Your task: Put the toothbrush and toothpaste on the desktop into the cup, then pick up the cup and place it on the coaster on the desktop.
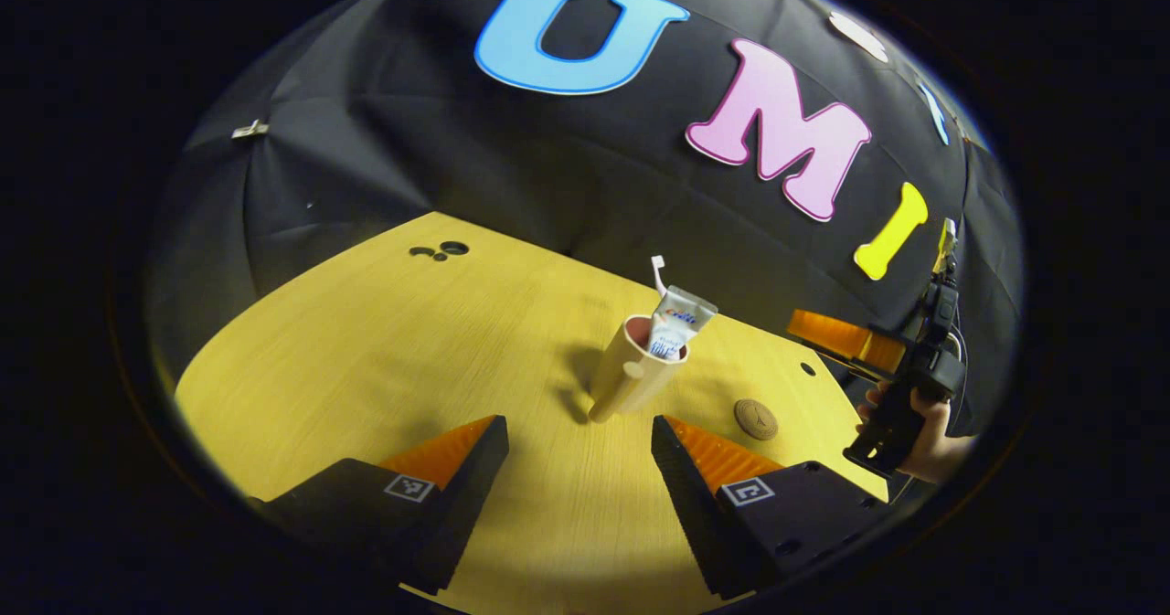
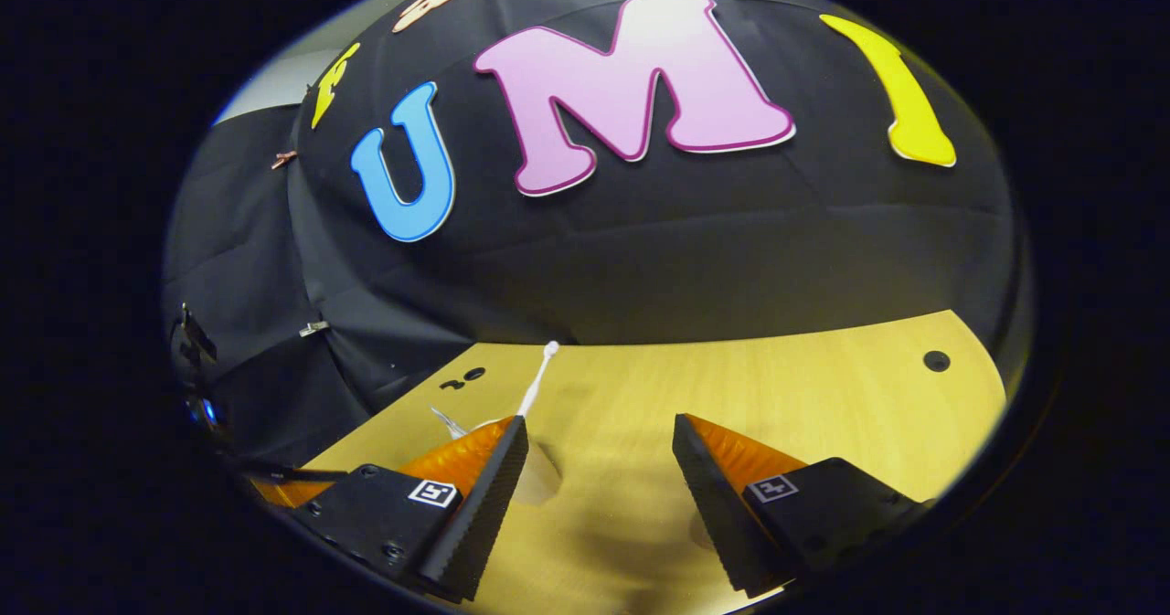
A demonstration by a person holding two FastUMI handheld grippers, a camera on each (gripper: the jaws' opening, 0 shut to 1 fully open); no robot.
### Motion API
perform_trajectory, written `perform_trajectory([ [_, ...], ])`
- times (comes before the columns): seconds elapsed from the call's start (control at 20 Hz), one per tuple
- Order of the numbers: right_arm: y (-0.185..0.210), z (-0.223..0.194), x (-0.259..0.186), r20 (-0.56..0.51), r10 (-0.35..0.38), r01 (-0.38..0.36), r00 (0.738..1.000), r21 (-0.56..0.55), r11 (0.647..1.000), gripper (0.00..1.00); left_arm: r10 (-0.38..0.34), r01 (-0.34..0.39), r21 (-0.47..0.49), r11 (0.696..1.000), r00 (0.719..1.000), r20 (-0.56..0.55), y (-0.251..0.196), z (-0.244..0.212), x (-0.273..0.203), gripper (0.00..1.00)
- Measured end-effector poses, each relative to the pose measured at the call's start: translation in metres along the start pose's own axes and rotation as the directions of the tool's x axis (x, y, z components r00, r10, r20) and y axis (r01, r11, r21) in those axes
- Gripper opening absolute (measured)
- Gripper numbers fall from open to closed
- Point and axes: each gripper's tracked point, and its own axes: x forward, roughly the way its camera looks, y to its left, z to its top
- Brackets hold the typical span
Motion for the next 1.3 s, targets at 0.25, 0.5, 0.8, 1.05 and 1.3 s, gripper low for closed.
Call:
perform_trajectory([
  [0.25,-0.040,-0.005,-0.039,-0.018,-0.070,0.070,0.997,-0.009,0.998,0.98,-0.086,0.097,0.093,0.991,0.989,-0.119,-0.024,0.014,0.034,0.98],
  [0.5,-0.074,-0.023,-0.069,-0.061,-0.122,0.122,0.991,0.002,0.993,0.98,-0.081,0.142,0.185,0.972,0.950,-0.300,-0.032,0.006,0.075,0.98],
  [0.8,-0.115,-0.036,-0.091,-0.098,-0.195,0.200,0.976,0.043,0.979,0.98,-0.016,0.174,0.275,0.946,0.869,-0.495,-0.031,-0.019,0.114,0.96],
  [1.05,-0.145,-0.052,-0.109,-0.128,-0.261,0.273,0.957,0.080,0.959,0.98,0.035,0.166,0.292,0.942,0.817,-0.576,-0.028,-0.029,0.137,0.95],
  [1.3,-0.170,-0.062,-0.126,-0.147,-0.302,0.318,0.942,0.102,0.943,0.98,0.067,0.161,0.303,0.939,0.781,-0.621,-0.027,-0.036,0.146,0.79],
])
